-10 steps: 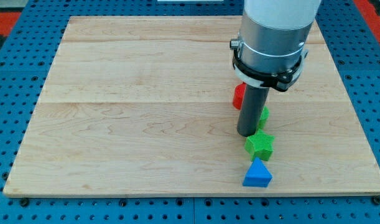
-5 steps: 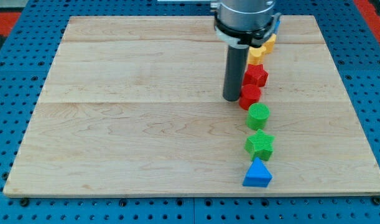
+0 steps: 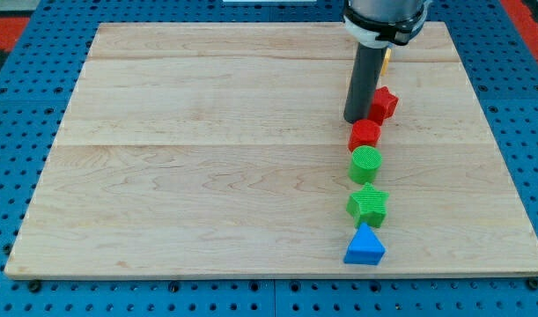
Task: Adjust the blocks to make a line
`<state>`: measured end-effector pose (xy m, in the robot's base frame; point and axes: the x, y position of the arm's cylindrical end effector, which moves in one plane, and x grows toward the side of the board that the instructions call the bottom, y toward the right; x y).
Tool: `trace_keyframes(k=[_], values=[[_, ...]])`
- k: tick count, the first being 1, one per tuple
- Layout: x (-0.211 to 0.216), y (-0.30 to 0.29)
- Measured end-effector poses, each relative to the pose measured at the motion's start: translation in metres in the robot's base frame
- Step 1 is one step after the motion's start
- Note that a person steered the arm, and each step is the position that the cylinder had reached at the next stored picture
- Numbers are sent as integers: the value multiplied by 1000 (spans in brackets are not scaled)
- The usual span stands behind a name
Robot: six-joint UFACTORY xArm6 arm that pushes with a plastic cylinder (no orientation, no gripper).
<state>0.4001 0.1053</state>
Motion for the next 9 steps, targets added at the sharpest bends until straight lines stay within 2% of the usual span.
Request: trace_keyframes(k=[1, 2, 3, 6, 7, 8, 9], values=[[0, -48], [-32, -56], [-61, -53], [-62, 30], [-69, 12], [-101, -14], [-123, -5]])
